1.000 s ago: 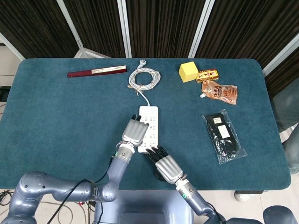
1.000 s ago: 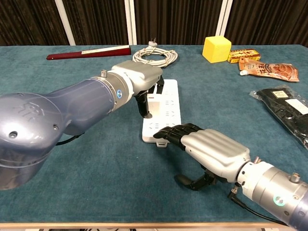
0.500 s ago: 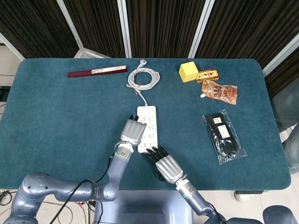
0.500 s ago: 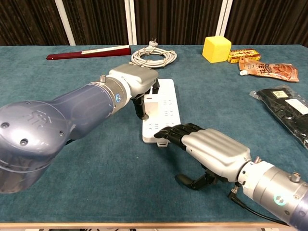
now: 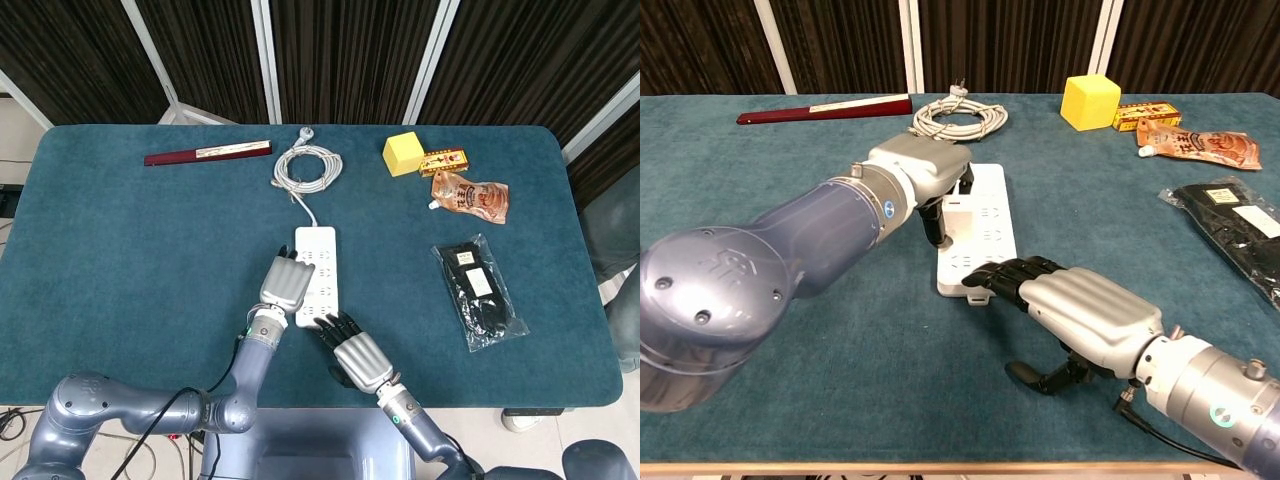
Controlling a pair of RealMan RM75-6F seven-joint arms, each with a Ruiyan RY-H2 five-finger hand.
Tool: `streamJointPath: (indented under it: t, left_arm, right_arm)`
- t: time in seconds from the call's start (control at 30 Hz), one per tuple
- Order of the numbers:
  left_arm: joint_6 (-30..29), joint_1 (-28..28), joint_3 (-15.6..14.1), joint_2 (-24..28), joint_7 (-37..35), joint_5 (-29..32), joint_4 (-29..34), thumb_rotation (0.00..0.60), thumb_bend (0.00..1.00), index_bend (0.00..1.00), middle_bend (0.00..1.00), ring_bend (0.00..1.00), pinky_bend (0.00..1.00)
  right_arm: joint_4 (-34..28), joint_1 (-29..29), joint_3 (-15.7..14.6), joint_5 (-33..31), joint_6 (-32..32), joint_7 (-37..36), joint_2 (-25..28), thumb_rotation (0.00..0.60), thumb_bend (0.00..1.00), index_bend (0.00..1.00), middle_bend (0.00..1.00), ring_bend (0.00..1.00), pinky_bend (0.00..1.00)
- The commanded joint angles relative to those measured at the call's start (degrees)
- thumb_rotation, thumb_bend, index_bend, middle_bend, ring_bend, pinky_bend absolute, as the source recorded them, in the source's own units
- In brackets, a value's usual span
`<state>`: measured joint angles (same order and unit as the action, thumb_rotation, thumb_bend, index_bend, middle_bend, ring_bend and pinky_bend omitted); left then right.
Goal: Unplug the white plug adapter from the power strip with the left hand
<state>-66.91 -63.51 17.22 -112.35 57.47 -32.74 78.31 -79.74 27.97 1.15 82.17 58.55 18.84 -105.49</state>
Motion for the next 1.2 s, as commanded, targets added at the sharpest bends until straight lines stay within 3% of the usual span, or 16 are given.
streamJointPath:
  t: [0.03,0.57,0.93,1.2]
  left_arm:
    - [-0.01,-0.25,0.4,-0.38,-0.05,-0.19,-0.21,0.6,0.35,0.63,0.66,0.23,0.18]
    - [-0.78,1.4,-0.35,-0.26,0.24,0.01,-0.3,0.6,0.35,0.68,0.71,0.25,0.18]
    - [-0.22,0.16,1.34,-2.55,-0.9,-1.84,-2.11,0.6,0.35,0.71,0.75,0.27,0.18]
    - [-0.42,0.54,0.93,-3.04,-0.45,-2.03,-2.47,0.6,0.36,0.72,0.75,0.28,0.19]
  right_arm:
    - [0.15,-0.05,-0.09,-0.17,-0.02,-0.17,-0.05,0.6,0.48,0.09,0.13,0.03,0.07]
    - [-0.25,-0.06,-0.6,-0.1,0.39,-0.15,0.2,0.6,0.48,0.09,0.13,0.03,0.07]
    - [-0.21,0.18,-0.31,-0.32,0.47,-0.27,0.41,0.6,0.48,0.09,0.13,0.03,0.07]
    - [-0.21,0.03,-0.8,-0.47,0.34,-0.32,0.72,0.6,0.48,0.09,0.13,0.04,0.07]
